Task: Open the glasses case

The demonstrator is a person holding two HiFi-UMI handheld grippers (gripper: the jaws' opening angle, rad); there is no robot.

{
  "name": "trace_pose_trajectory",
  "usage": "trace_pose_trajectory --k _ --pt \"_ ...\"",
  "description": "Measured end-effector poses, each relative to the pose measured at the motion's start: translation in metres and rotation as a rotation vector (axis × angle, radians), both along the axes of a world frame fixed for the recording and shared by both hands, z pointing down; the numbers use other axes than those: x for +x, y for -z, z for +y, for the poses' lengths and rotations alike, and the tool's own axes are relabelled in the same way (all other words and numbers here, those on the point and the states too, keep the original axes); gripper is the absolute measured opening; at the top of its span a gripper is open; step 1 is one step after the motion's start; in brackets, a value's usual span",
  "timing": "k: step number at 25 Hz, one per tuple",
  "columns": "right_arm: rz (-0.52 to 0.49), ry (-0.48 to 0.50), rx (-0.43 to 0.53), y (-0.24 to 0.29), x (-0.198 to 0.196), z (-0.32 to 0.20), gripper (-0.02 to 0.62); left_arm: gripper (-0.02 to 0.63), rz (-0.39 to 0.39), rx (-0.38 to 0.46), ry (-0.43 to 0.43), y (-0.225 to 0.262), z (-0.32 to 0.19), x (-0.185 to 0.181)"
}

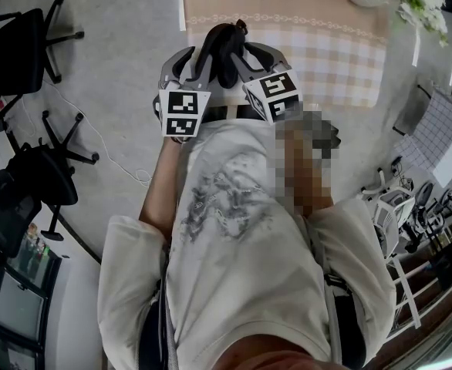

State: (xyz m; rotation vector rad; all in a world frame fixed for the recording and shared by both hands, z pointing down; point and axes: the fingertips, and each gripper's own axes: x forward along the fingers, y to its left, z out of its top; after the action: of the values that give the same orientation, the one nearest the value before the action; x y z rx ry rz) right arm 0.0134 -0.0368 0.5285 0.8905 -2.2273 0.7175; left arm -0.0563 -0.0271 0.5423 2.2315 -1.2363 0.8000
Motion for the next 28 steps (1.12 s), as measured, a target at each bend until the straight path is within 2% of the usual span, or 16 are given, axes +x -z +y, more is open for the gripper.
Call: trace_pose_trajectory --k 23,28 --pt "-0.024 0.007 0.027 -0.0014 0.0025 0.0024 0.133 0.149 0.002 -0.001 0.018 -0.0039 -0.0016 -0.0071" --pt "-0.026 0.015 0.034 0.0006 -0.0011 0.0041 0.109 0.149 0.004 -0.002 0.022 -0.0027 -0.0014 -0.0084"
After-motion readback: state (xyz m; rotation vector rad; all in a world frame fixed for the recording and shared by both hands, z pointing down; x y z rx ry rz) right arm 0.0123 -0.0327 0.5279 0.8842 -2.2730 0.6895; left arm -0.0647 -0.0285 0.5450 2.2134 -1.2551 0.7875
